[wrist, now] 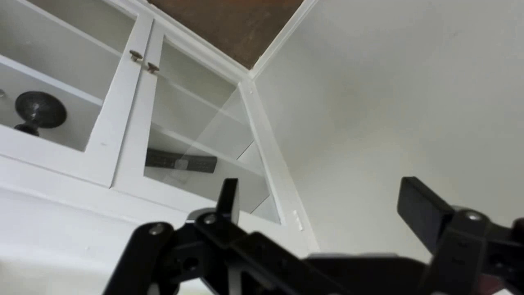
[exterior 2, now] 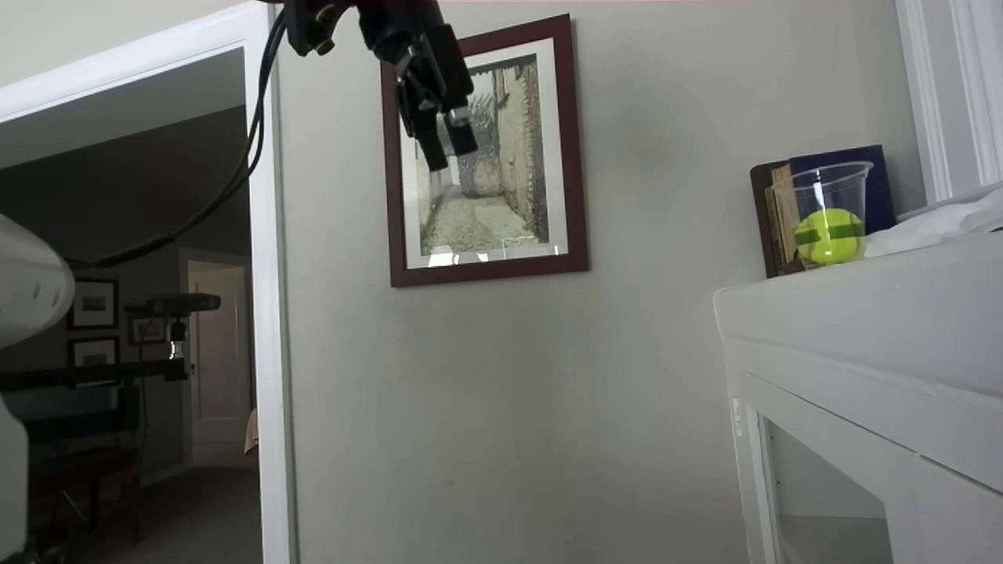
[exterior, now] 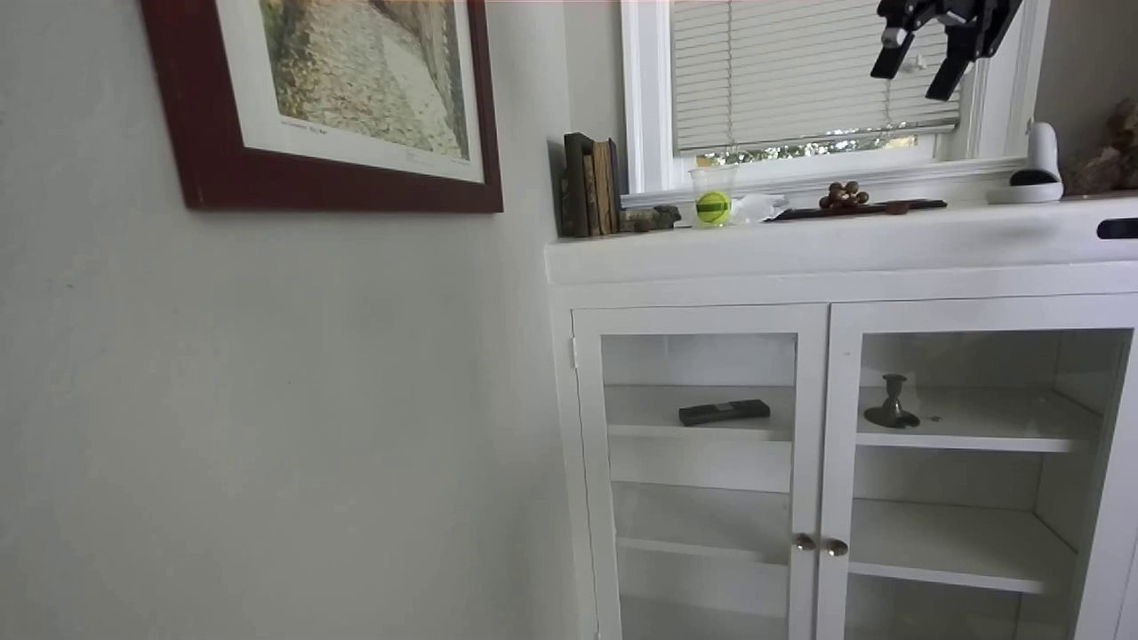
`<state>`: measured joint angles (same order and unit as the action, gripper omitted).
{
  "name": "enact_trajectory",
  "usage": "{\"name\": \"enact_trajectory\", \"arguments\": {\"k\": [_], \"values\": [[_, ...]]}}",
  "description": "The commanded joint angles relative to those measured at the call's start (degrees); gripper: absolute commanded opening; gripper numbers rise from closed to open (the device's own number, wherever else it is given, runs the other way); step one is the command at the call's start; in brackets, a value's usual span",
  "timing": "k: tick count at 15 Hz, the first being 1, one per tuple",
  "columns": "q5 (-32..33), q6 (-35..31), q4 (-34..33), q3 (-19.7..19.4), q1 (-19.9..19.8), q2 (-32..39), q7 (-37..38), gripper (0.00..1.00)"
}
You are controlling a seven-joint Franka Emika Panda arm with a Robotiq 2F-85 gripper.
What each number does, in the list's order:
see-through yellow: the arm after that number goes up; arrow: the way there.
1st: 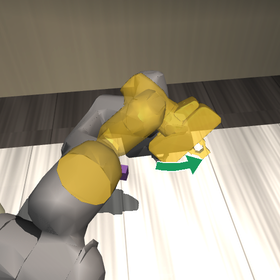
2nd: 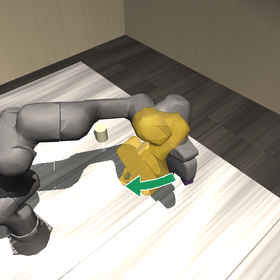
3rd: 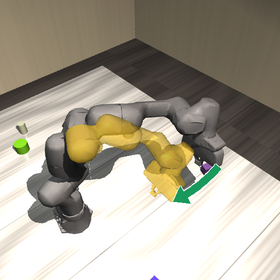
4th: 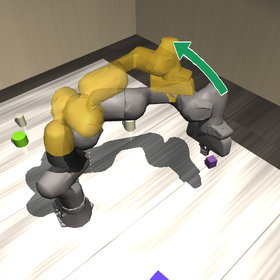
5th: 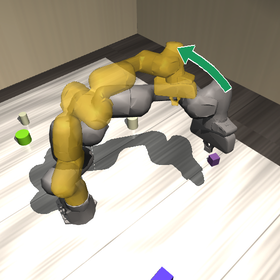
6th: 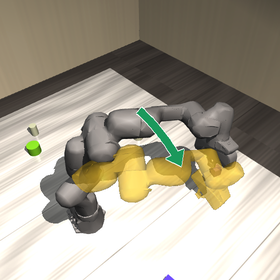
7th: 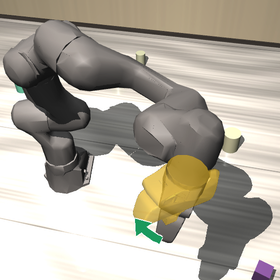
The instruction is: Open the curtain
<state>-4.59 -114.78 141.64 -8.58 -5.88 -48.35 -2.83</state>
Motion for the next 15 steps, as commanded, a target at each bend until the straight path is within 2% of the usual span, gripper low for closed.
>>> {"name": "enact_trajectory", "arguments": {"k": [1, 8, 15], "values": [[2.39, -3.12, -7.73, -1.85, -1.27, 6.2, -2.01, 1.0], [7.27, -8.34, -22.24, -5.16, -5.04, 18.06, -2.72, 1.0], [4.68, -9.82, -38.77, -9.96, -6.59, 31.75, -2.25, 1.0]]}}
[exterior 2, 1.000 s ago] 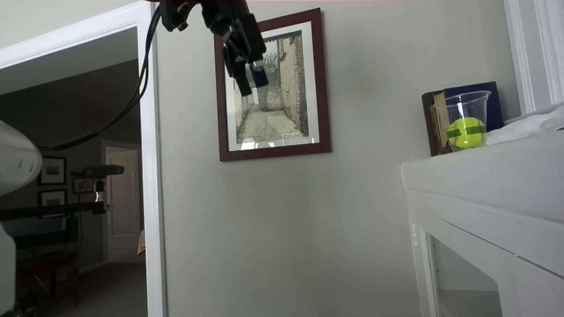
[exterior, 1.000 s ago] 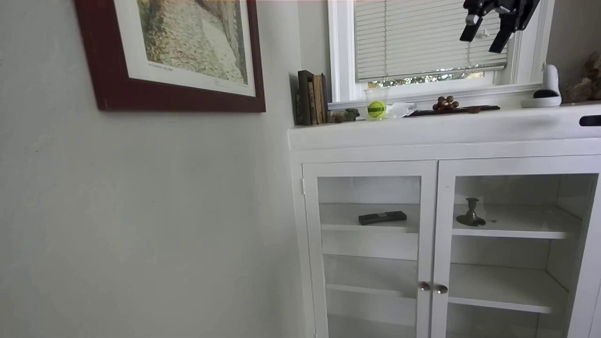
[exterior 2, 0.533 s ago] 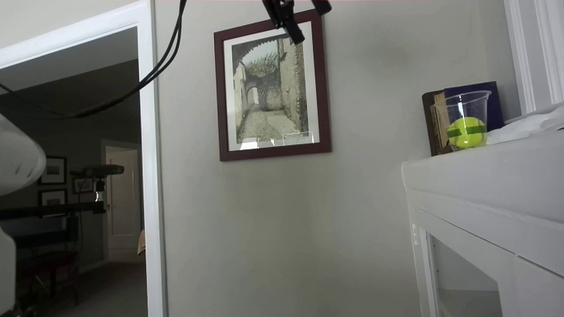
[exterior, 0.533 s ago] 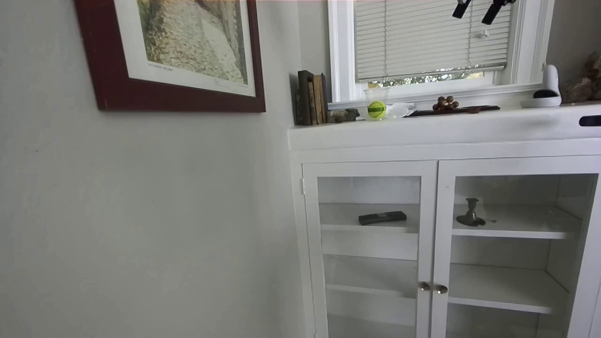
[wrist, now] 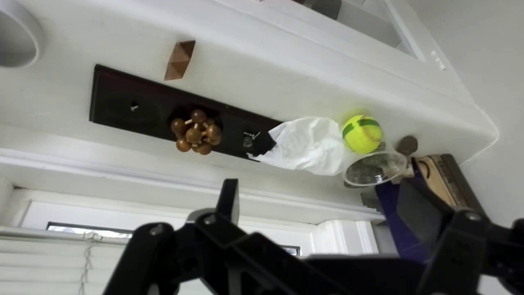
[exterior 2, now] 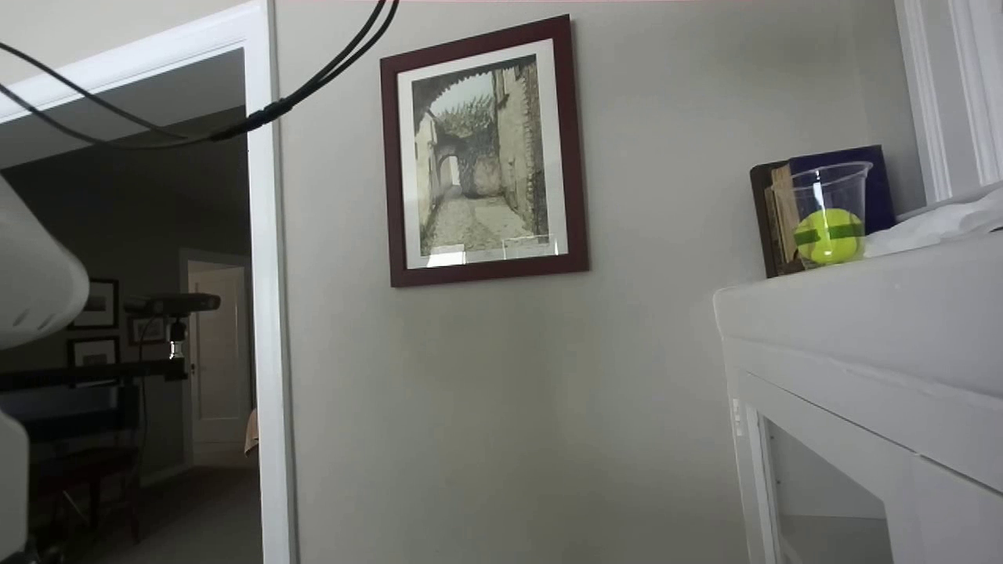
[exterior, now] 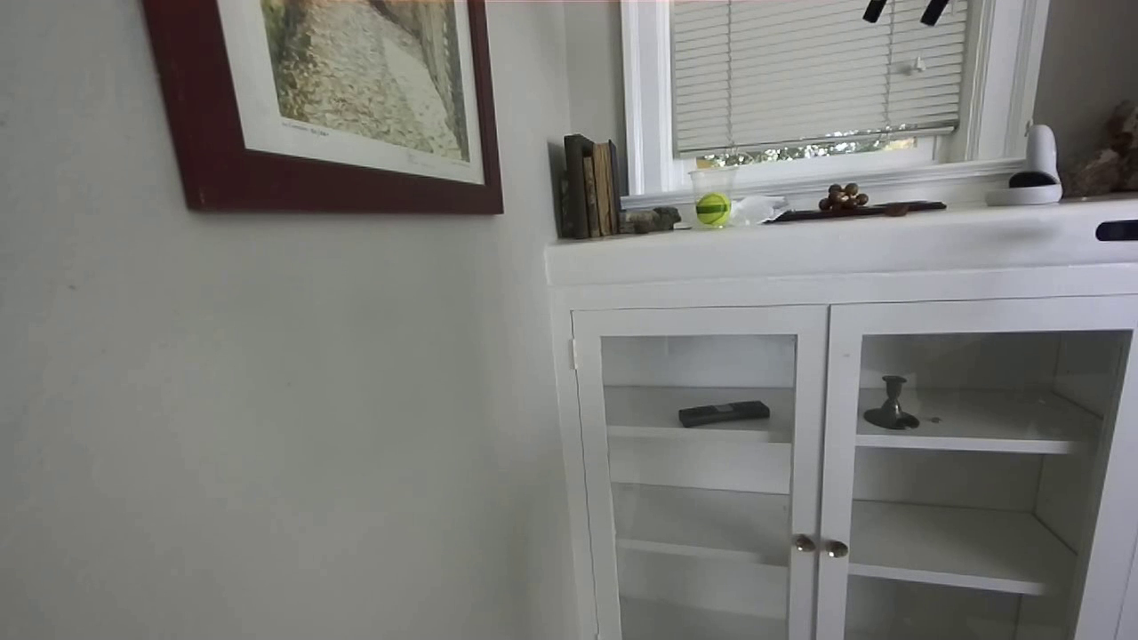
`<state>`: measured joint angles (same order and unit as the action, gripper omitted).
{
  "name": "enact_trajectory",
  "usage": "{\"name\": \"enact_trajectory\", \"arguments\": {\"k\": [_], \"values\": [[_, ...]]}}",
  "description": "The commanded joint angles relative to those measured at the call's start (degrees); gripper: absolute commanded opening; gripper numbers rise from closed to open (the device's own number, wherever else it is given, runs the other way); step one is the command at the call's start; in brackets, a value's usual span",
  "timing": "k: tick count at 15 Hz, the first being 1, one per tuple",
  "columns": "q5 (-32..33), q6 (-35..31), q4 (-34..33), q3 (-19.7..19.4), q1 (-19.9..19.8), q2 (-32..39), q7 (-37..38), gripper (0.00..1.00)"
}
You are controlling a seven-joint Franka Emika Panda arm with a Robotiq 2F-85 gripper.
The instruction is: Open the curtain
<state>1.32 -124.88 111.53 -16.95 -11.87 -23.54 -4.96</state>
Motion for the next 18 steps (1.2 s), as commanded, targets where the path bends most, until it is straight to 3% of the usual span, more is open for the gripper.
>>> {"name": "enact_trajectory", "arguments": {"k": [1, 7, 8, 9, 18], "values": [[-1.14, 0.45, -11.11, -2.15, -0.95, 8.75, -0.02, 1.0], [-1.77, -1.06, -21.77, -5.56, -3.33, 17.15, -1.92, 1.0], [-1.91, -1.79, -22.39, -5.72, -3.73, 17.63, -1.78, 1.0], [-0.63, -1.0, -18.66, -4.46, -3.61, 14.94, -0.48, 1.0], [-1.05, -3.59, -22.43, -5.98, -5.39, 18.72, -0.86, 1.0]]}}
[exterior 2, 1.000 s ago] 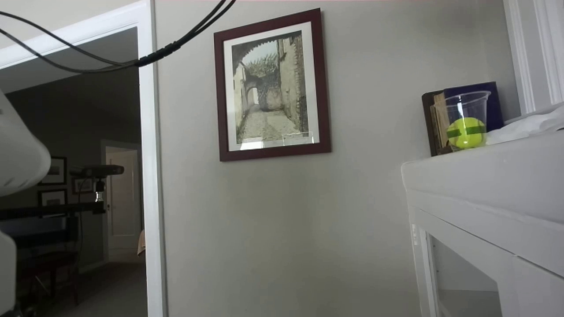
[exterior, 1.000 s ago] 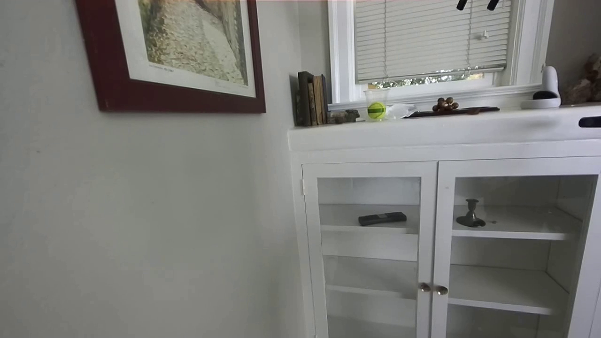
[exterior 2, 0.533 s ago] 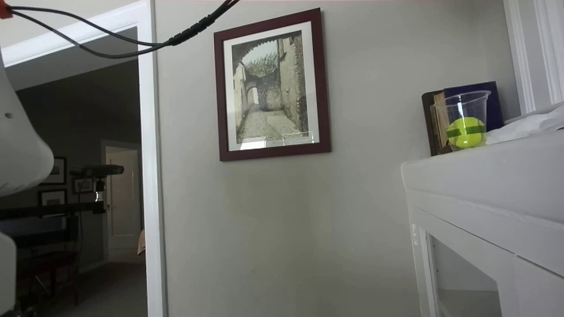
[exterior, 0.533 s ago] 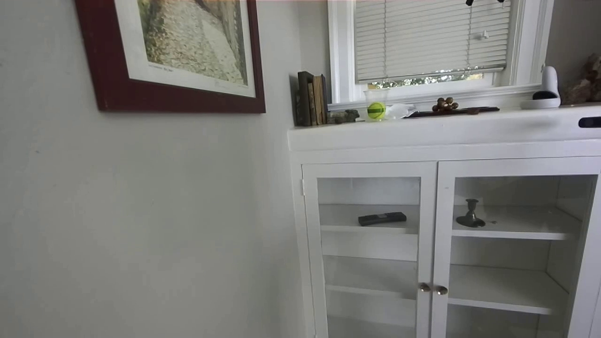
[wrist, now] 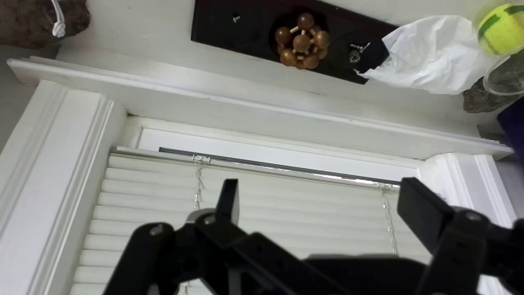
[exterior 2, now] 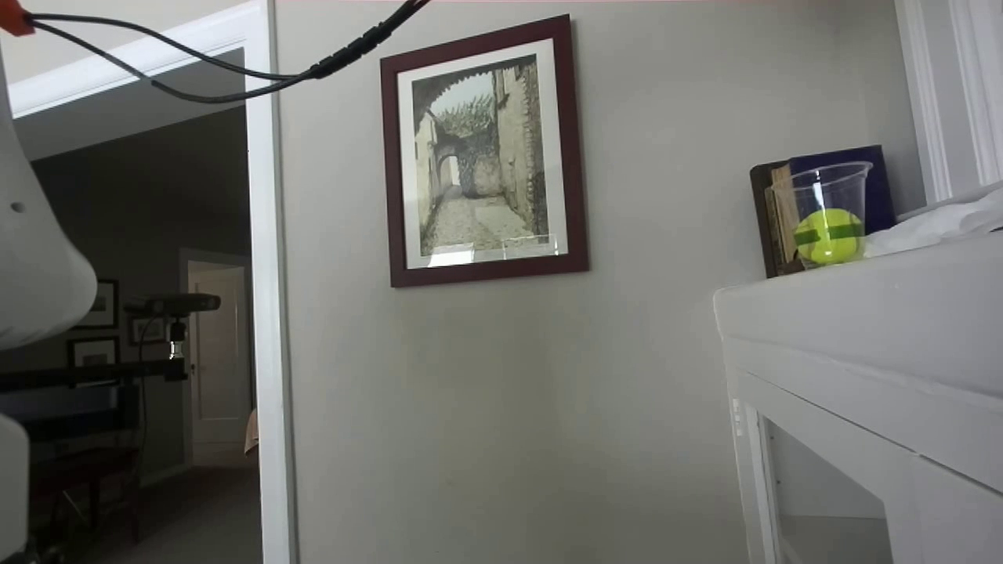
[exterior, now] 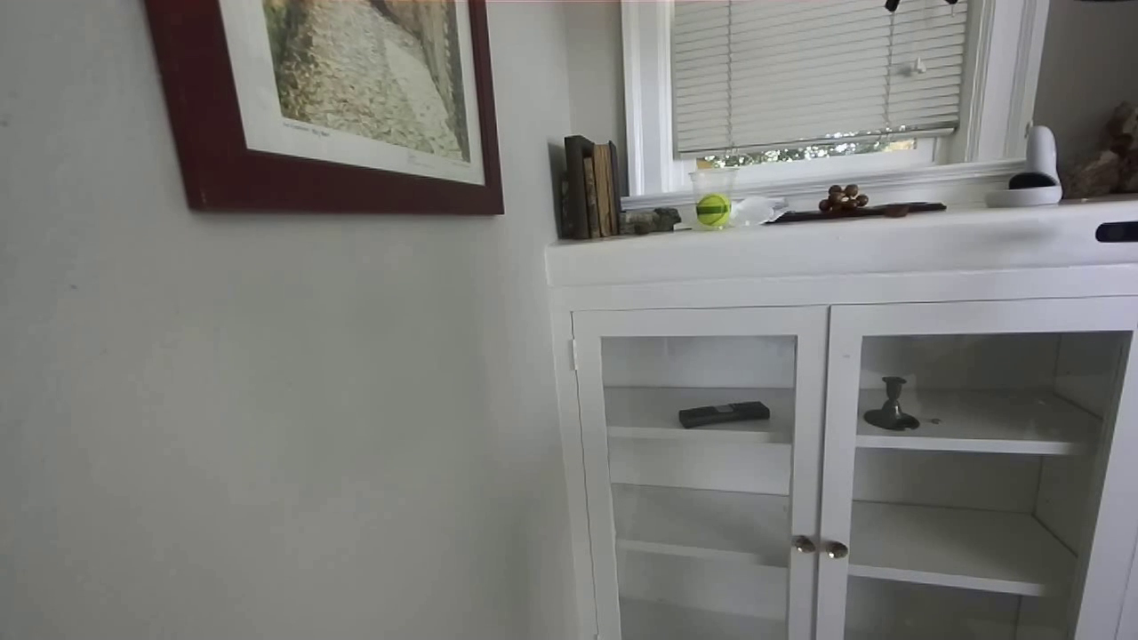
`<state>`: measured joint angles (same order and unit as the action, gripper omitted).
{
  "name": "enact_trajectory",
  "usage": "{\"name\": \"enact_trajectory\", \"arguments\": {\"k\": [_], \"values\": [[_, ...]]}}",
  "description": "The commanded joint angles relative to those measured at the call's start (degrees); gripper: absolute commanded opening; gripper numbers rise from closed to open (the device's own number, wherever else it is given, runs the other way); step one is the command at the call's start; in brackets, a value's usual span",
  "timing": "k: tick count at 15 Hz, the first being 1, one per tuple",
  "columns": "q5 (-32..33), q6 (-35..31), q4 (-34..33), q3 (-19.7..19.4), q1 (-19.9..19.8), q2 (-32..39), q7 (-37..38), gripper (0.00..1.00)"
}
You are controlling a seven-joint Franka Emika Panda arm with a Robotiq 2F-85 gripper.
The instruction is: Open the curtain
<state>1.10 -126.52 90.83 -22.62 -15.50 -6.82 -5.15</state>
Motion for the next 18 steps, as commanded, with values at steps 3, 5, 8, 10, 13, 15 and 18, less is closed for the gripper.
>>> {"name": "enact_trajectory", "arguments": {"k": [3, 5, 8, 10, 13, 15, 18], "values": [[-1.01, -5.31, -2.83, -1.09, -3.12, 4.08, -1.64, 1.0], [-1.28, -7.45, -3.23, -1.45, -3.92, 5.52, -1.95, 1.0], [-1.83, -10.6, -4.29, -1.78, -5.19, 8.18, -2.04, 1.0], [-2.86, -12.96, -5.64, -1.85, -6.11, 10.26, -2.9, 1.0], [-4.75, -15.51, -8.99, -1.59, -7.87, 13.91, -4.32, 1.0], [-6.53, -16.13, -11.62, -1.29, -9.2, 16.3, -4.47, 1.0], [-9.91, -16.04, -15.61, -0.42, -11.16, 19.63, -3.91, 1.0]]}}
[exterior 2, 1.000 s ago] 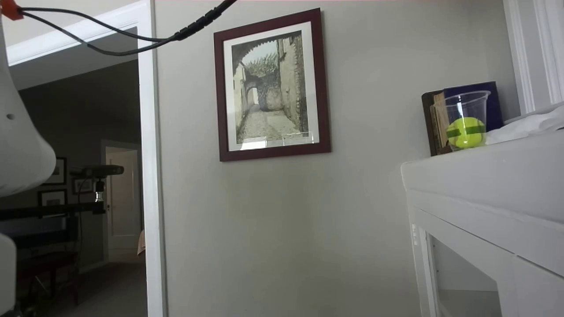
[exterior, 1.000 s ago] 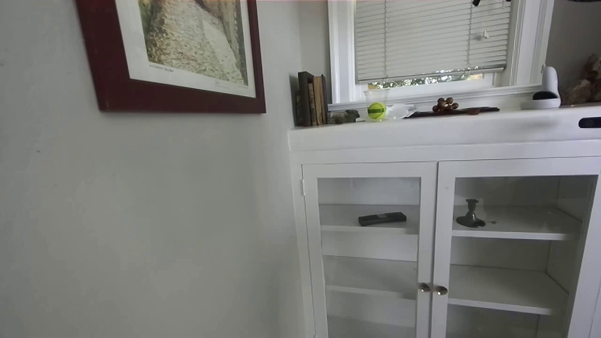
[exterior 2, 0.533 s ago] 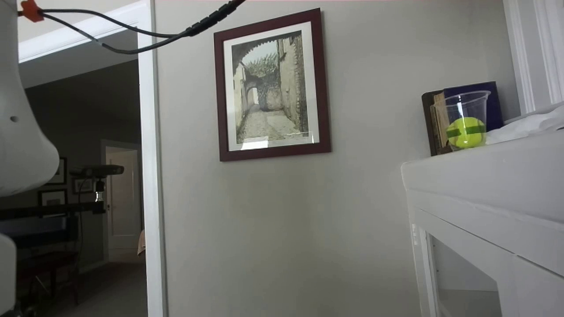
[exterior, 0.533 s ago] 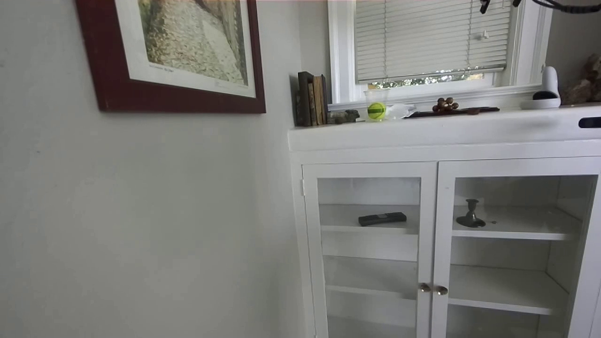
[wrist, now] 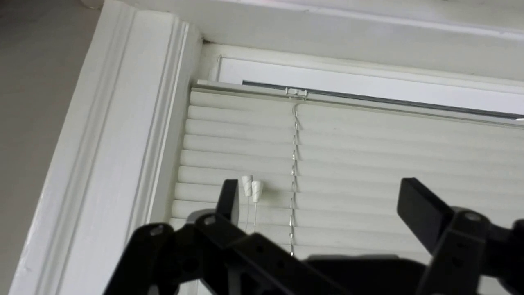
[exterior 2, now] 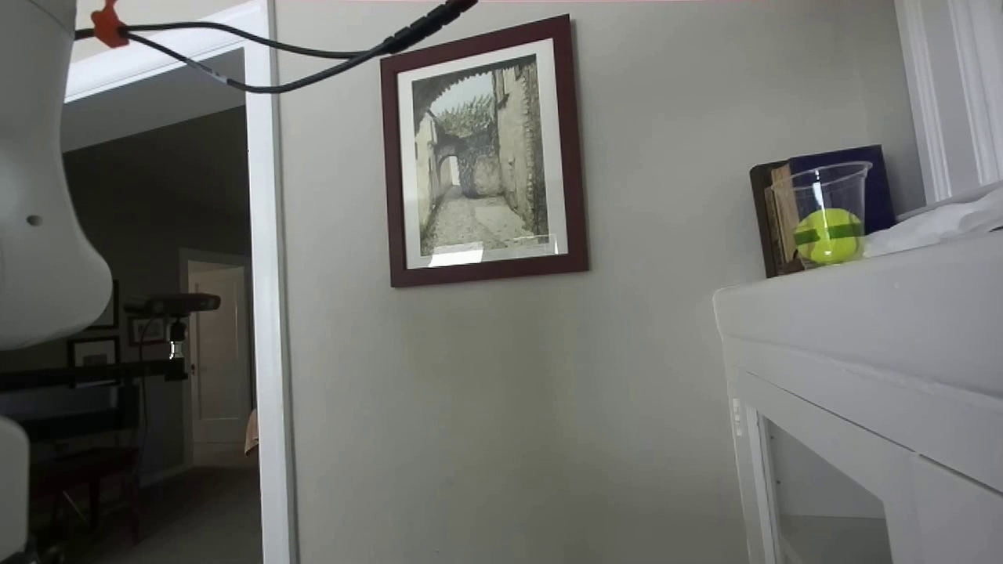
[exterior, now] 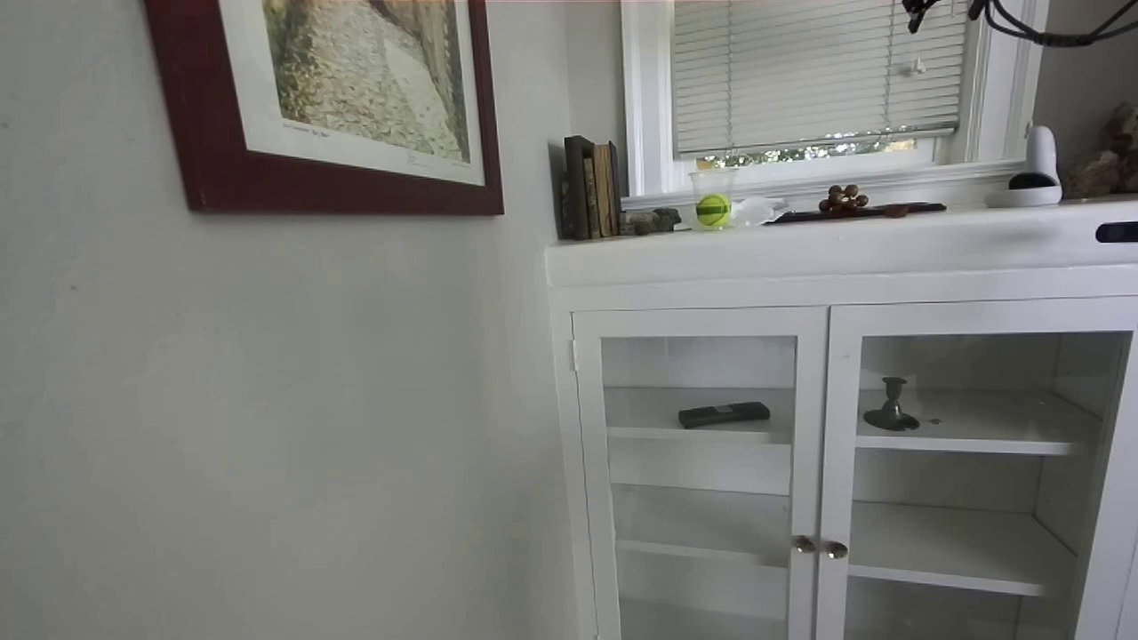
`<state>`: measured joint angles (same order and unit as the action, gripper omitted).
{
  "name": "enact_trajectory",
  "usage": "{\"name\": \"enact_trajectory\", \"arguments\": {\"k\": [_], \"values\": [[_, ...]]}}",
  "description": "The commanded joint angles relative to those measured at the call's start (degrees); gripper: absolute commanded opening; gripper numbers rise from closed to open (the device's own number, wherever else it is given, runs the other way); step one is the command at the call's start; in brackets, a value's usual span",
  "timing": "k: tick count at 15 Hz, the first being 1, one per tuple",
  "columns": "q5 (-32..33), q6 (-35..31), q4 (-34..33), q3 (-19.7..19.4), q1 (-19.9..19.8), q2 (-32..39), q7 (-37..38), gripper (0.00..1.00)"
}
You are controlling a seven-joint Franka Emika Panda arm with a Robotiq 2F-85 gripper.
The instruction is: Open the curtain
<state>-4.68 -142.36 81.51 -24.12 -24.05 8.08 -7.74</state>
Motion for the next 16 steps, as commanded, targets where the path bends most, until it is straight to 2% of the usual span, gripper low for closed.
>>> {"name": "enact_trajectory", "arguments": {"k": [1, 10, 15, 16], "values": [[-5.38, -0.43, -8.06, 1.51, -3.36, 6.12, -1.25, 1.0], [-7.85, 1.51, -21.95, 5.53, -10.35, 15.8, -0.22, 1.0], [-9.11, 1.41, -27.16, 9.93, -14.28, 19.44, -1.62, 1.0], [-6.42, 0.01, -21.75, 7.79, -11.94, 16.44, 0.01, 1.0]]}}
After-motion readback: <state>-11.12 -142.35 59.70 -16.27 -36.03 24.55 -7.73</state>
